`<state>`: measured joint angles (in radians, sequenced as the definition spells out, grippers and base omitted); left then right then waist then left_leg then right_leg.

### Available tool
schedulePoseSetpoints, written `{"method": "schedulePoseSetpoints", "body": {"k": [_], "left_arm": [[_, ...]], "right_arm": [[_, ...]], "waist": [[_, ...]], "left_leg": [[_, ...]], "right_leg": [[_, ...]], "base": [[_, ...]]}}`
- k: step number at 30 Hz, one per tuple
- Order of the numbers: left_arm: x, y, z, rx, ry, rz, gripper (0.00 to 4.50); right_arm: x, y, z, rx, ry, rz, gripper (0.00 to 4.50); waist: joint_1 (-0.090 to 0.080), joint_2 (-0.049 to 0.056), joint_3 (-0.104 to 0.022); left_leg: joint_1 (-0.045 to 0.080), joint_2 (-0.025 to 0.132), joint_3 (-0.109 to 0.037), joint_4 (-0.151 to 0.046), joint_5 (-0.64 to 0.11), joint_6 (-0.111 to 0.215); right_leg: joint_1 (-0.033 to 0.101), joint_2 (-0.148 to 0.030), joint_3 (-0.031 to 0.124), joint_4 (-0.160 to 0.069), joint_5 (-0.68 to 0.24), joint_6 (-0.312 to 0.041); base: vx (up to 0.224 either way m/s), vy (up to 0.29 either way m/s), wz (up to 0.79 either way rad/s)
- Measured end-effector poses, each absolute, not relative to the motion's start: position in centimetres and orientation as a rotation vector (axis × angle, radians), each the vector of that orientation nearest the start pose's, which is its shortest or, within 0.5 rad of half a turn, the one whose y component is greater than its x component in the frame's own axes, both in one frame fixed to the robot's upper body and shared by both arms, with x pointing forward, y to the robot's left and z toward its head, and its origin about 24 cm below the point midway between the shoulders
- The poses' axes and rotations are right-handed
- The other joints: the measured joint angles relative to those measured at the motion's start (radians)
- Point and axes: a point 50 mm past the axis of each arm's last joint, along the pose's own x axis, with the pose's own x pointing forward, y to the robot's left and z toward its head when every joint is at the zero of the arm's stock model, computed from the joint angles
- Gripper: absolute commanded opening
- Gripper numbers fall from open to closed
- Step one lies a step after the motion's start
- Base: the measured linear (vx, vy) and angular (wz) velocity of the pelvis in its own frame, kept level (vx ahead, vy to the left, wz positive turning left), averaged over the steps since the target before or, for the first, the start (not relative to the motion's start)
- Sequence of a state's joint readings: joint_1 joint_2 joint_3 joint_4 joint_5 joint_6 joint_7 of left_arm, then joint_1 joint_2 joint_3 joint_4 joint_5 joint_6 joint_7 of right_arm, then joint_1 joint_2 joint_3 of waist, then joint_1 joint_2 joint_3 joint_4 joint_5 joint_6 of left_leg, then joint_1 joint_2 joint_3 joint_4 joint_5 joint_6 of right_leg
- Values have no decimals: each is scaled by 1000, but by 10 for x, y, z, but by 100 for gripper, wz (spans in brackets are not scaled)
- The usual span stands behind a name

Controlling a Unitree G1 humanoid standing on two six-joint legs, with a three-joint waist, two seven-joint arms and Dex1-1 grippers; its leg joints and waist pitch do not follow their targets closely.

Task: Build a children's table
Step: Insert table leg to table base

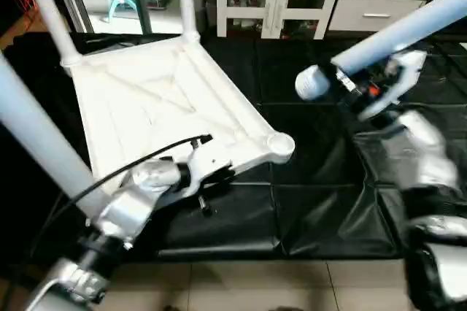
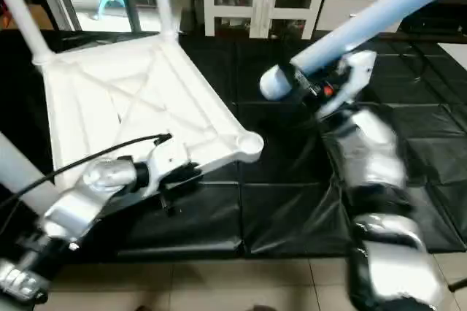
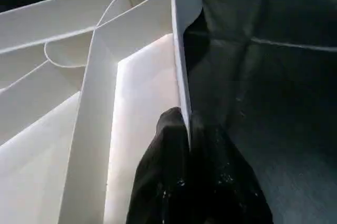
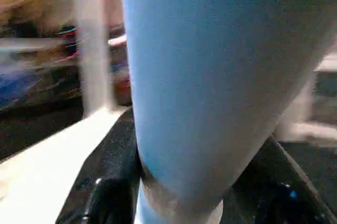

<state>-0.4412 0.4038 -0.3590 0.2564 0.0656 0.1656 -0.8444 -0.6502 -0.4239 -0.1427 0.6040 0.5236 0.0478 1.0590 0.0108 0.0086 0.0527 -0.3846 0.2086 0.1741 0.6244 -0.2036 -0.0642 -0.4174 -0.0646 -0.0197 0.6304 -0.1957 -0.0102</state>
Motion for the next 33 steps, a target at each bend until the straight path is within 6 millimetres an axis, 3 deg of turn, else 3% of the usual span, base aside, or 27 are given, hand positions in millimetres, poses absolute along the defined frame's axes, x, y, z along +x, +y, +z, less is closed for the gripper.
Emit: {"method": "schedulePoseSetpoints", "body": {"k": [2, 5, 11, 17, 33], "left_arm": [[296, 125, 58, 551, 292, -1148, 0], [289, 126, 58, 540, 295, -1225, 0], [276, 116, 57, 560, 273, -1367, 0], [274, 112, 58, 576, 257, -1388, 0], [279, 115, 57, 623, 246, -1360, 0]], "right_arm": [[326, -205, 119, 159, -27, 1111, 186], [316, -199, 99, 185, 75, 1221, 186], [319, -191, 89, 130, 60, 1221, 186], [317, -191, 88, 84, 80, 1245, 186], [311, -211, 99, -99, 158, 1337, 186]], "waist": [[3, 0, 0], [2, 1, 1], [2, 0, 1], [-8, -4, 3], [-11, -6, 5]], "left_leg": [[0, 0, 0, 0, 0, 0], [0, 0, 1, 0, 0, 0], [0, 0, 3, 0, 1, 0], [0, 0, 4, -1, 1, 0], [2, 1, 4, -1, 1, 0]], "right_leg": [[0, 0, 0, 0, 0, 0], [-2, -1, 1, 2, 0, 1], [-2, -2, 1, 2, 0, 1], [-3, -2, 1, 2, 0, 1], [-2, -1, 2, 3, 0, 1]], "base": [[0, 0, 0], [0, 0, 0], [0, 0, 0], [0, 0, 0], [0, 0, 0]]}}
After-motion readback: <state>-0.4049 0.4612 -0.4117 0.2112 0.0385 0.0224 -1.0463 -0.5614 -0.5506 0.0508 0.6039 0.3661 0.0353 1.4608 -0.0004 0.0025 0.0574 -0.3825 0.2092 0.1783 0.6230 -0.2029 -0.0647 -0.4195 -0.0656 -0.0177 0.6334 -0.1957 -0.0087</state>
